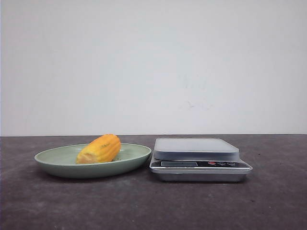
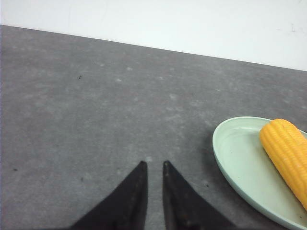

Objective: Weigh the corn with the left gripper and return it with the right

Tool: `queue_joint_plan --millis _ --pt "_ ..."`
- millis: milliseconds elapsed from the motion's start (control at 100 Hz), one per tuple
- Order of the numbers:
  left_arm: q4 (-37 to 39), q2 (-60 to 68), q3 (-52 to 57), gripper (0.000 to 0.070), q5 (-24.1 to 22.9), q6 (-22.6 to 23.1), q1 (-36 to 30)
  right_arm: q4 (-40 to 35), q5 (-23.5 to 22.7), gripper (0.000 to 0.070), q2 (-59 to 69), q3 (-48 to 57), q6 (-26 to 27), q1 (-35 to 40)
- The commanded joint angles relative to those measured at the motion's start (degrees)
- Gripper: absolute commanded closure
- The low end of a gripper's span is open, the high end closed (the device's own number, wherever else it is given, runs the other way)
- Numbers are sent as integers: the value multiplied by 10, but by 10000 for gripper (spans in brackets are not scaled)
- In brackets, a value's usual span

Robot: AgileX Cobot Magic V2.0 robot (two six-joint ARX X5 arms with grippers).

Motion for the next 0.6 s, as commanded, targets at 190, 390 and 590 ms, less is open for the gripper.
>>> queue_joint_plan --millis 190,390,590 --pt "-2 -1 -10 684 3 5 1 85 -2 693 -16 -152 18 -1" --pt "-2 -1 -10 684 3 5 1 156 -2 693 -16 -222 30 -1" --pt "-2 -1 -10 684 3 5 1 197 -1 693 -16 -244 28 -1"
